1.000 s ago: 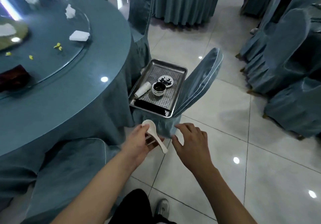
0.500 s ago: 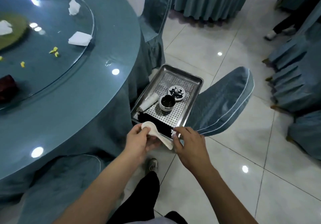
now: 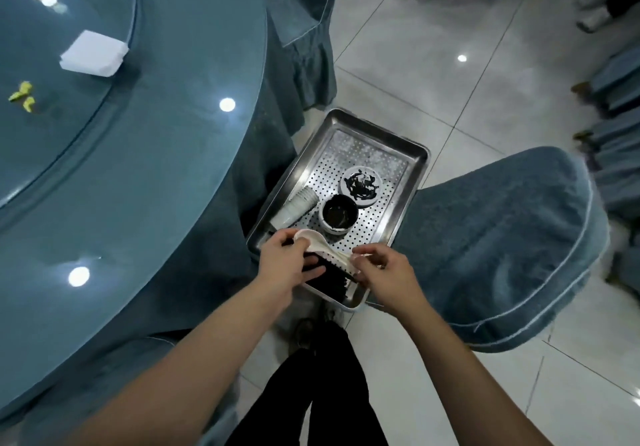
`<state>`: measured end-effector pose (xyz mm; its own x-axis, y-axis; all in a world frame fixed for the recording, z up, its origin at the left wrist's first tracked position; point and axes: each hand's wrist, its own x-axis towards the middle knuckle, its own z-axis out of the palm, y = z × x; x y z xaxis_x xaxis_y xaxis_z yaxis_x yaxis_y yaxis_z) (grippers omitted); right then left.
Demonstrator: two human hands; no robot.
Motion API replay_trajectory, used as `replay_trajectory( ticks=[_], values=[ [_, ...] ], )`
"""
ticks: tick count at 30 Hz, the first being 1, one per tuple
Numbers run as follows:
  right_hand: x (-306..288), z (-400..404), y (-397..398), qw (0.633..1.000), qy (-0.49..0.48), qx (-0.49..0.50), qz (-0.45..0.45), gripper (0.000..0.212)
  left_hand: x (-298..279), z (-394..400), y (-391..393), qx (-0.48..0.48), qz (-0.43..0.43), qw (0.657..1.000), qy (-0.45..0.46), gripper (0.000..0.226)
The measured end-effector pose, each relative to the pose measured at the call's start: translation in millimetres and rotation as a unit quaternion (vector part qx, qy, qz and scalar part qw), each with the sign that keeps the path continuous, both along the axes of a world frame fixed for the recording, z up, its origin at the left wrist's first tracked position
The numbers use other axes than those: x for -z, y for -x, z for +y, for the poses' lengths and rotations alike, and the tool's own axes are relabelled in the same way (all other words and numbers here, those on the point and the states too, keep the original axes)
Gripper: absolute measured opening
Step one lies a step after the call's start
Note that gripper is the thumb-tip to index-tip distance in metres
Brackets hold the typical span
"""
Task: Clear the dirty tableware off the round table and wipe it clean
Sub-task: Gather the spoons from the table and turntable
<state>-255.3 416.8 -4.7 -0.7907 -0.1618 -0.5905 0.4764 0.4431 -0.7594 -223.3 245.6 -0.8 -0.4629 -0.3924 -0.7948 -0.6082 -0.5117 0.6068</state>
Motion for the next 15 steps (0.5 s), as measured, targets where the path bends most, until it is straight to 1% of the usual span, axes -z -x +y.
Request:
replay_trajectory(
  ticks=[3,5,9,12,15],
  values=[
    [41.6,-5.2,30.3,0.999,0.038,0.015,-0.034,0.003,46.2,-2.3,29.0,0.014,-0.026,0.999,0.017,0.015],
    [68.9,-6.7,46.0,0.998,0.041,0.006,-0.043,0.005,79.4,-2.4,45.6,0.023,-0.039,0.999,0.027,0.016],
    [119.6,-8.7,69.9,0.999,0.041,0.006,-0.032,0.004,137.0,-0.3,75.1,0.058,-0.046,0.996,0.056,0.016],
    [155.7,-10.0,82.5,0.999,0.033,0.032,-0.015,0.007,173.3,-0.9,92.2,0.117,-0.049,0.987,0.101,0.018],
    [182.2,-11.2,94.2,0.995,0.045,0.084,-0.018,0.008,199.7,-6.6,105.9,0.201,-0.032,0.964,0.170,0.023]
  ],
)
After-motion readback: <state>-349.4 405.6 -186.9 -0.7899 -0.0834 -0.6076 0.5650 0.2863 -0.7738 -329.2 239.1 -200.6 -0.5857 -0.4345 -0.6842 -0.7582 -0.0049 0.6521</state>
